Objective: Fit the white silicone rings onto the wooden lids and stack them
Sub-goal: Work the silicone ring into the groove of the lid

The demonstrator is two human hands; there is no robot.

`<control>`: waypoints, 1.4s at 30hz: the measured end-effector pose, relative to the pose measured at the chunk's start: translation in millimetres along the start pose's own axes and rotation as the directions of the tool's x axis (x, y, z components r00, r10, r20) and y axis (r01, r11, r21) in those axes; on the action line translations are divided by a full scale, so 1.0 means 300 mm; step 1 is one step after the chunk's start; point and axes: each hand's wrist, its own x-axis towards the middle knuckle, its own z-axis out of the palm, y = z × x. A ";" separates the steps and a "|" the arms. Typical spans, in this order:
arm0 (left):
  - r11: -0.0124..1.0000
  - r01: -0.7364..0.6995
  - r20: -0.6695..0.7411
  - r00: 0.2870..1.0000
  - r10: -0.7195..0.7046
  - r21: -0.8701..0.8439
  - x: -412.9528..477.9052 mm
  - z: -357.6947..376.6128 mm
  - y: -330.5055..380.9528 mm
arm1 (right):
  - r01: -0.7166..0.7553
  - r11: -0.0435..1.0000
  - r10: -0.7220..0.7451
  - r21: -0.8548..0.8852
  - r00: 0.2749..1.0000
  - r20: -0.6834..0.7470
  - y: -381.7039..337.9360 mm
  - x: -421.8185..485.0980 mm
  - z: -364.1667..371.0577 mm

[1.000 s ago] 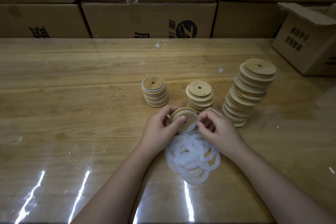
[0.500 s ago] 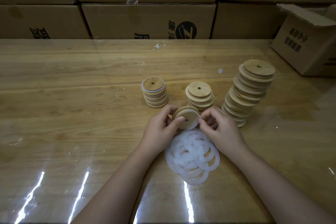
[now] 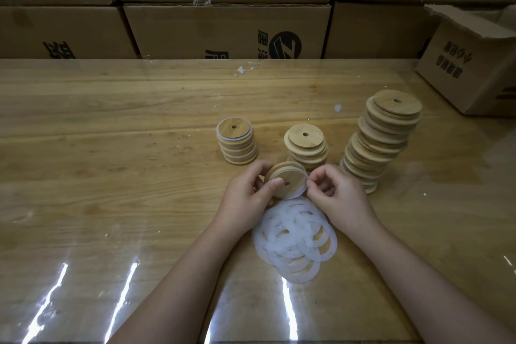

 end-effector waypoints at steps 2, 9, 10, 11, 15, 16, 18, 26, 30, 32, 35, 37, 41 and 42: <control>1.000 -0.004 0.006 1.000 0.004 -0.003 -0.001 -0.001 0.000 | 0.000 1.000 0.000 0.001 1.000 0.016 0.000 -0.001 0.000; 1.000 -0.014 0.037 0.999 0.015 -0.016 -0.005 -0.006 0.000 | -0.043 0.994 0.033 0.096 0.994 0.104 0.004 0.004 -0.013; 1.000 -0.025 0.037 0.999 0.026 -0.014 -0.007 -0.005 0.001 | -0.027 0.994 0.015 0.106 0.994 0.106 0.002 0.004 -0.016; 0.999 -0.041 0.038 0.998 0.041 -0.011 -0.009 -0.004 0.002 | -0.005 0.995 -0.007 0.103 0.994 0.108 0.001 0.003 -0.017; 0.991 -0.121 0.034 0.992 0.119 0.056 -0.015 0.001 0.004 | 0.046 0.995 -0.056 0.084 0.992 0.114 -0.007 0.001 -0.016; 0.987 -0.141 0.027 0.990 0.139 0.078 -0.017 0.003 0.003 | 0.053 0.995 -0.062 0.083 0.992 0.110 -0.008 0.000 -0.015; 0.977 -0.175 0.006 0.984 0.176 0.120 -0.021 0.007 0.001 | 0.065 0.995 -0.073 0.080 0.992 0.104 -0.011 -0.002 -0.014; 0.971 -0.166 -0.057 0.982 0.178 0.171 -0.018 0.006 0.004 | 0.043 0.995 -0.055 0.092 0.991 0.125 -0.014 -0.004 -0.013; 0.983 -0.119 -0.062 0.990 0.129 0.136 -0.018 0.004 0.004 | 0.028 0.997 -0.038 0.074 0.991 0.131 -0.010 -0.004 -0.010; 0.986 -0.103 -0.057 0.992 0.111 0.131 -0.018 0.004 0.002 | 0.016 0.997 -0.026 0.074 0.989 0.144 -0.008 -0.005 -0.010; 0.986 -0.083 -0.049 0.995 0.091 0.145 -0.019 0.008 0.000 | 0.005 0.997 -0.016 0.072 0.988 0.156 -0.006 -0.005 -0.006; 0.978 -0.091 -0.036 0.994 0.100 0.188 -0.019 0.010 -0.001 | 0.001 0.998 -0.010 0.055 0.985 0.175 -0.006 -0.006 -0.004; 0.965 -0.132 -0.025 0.990 0.142 0.226 -0.015 0.008 -0.005 | 0.027 0.999 -0.033 0.034 0.982 0.185 -0.003 -0.005 -0.004; 0.967 -0.138 -0.040 0.988 0.150 0.214 -0.014 0.007 -0.005 | 0.034 0.999 -0.040 0.035 0.982 0.184 -0.003 -0.005 -0.004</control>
